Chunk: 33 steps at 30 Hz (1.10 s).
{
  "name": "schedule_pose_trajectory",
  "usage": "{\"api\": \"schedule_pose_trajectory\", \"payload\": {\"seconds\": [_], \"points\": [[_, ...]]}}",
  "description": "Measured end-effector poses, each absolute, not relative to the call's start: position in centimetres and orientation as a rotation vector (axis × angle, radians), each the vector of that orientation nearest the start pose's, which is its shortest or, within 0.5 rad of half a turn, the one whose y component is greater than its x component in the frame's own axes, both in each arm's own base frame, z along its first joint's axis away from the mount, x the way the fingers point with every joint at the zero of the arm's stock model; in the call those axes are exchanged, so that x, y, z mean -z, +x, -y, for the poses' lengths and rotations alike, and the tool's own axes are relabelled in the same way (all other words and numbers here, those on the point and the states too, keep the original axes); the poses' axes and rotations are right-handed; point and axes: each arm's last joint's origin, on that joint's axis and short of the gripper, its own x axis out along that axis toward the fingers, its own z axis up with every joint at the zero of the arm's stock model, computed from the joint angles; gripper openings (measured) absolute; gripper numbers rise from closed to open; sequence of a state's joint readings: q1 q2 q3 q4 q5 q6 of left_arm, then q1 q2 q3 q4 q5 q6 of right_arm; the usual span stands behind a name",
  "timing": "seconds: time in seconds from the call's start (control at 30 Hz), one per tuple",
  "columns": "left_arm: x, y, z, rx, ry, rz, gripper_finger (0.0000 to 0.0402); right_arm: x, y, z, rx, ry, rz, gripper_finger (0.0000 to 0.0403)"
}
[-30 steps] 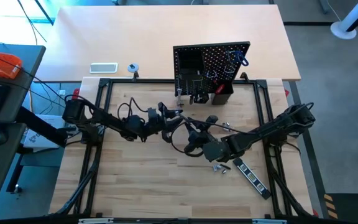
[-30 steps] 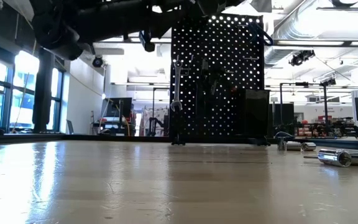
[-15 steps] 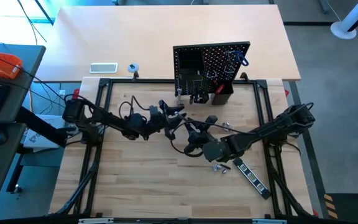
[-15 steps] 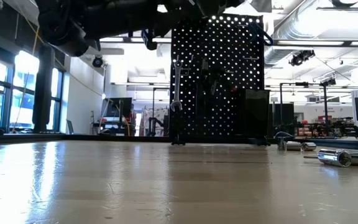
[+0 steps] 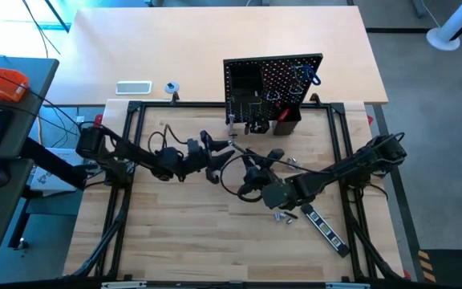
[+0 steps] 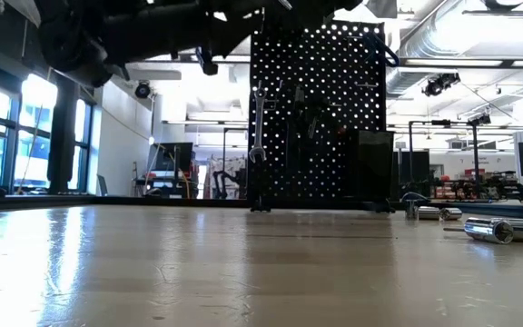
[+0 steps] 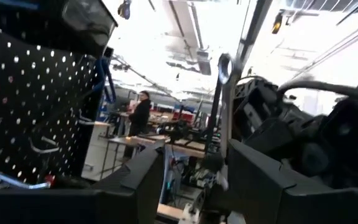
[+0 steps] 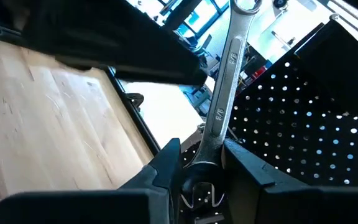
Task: Hang tools onto peg board
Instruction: Hang the silver wrench on the peg board
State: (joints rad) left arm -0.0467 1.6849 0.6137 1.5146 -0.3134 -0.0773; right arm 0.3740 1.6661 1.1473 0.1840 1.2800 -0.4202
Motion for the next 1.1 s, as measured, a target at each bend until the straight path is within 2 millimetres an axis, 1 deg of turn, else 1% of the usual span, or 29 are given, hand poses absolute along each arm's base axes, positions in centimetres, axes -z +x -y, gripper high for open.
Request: {"api": "schedule_pose_trajectory", "payload": {"seconds": [0.1, 0.23, 0.33, 0.53, 0.73, 0.8, 0.93, 1.1], "points": [[-22.6, 30.3, 0.6, -0.231, -0.152, 0.452, 0.0164, -27.2, 34.5, -10.5, 0.829, -0.635, -0.416, 0.0080], [-22.7, 30.3, 0.5, -0.238, -0.154, 0.456, 0.0164, -27.2, 34.8, -10.1, 0.793, -0.585, -0.395, 0.0080], [-22.8, 30.6, 0.2, -0.279, -0.172, 0.437, 0.0164, -27.2, 34.9, -9.9, 0.788, -0.573, -0.390, 0.0080], [-23.6, 31.1, 0.1, -0.265, -0.148, 0.467, 0.0164, -27.2, 34.9, -10.1, 0.766, -0.567, -0.384, 0.0080], [-24.2, 32.0, 0.1, -0.244, -0.133, 0.430, 0.0164, -27.2, 34.9, -10.0, 0.769, -0.568, -0.384, 0.0080], [-24.0, 32.1, 0.0, -0.245, -0.128, 0.403, 0.0164, -27.2, 34.9, -10.1, 0.770, -0.572, -0.386, 0.0080], [-23.1, 31.9, 0.0, -0.254, -0.121, 0.350, 0.0164, -27.2, 34.8, -9.9, 0.813, -0.592, -0.403, 0.0080], [-22.6, 30.7, 0.0, -0.248, -0.126, 0.345, 0.0164, -27.1, 34.7, -9.9, 0.842, -0.620, -0.423, 0.0080]]}}
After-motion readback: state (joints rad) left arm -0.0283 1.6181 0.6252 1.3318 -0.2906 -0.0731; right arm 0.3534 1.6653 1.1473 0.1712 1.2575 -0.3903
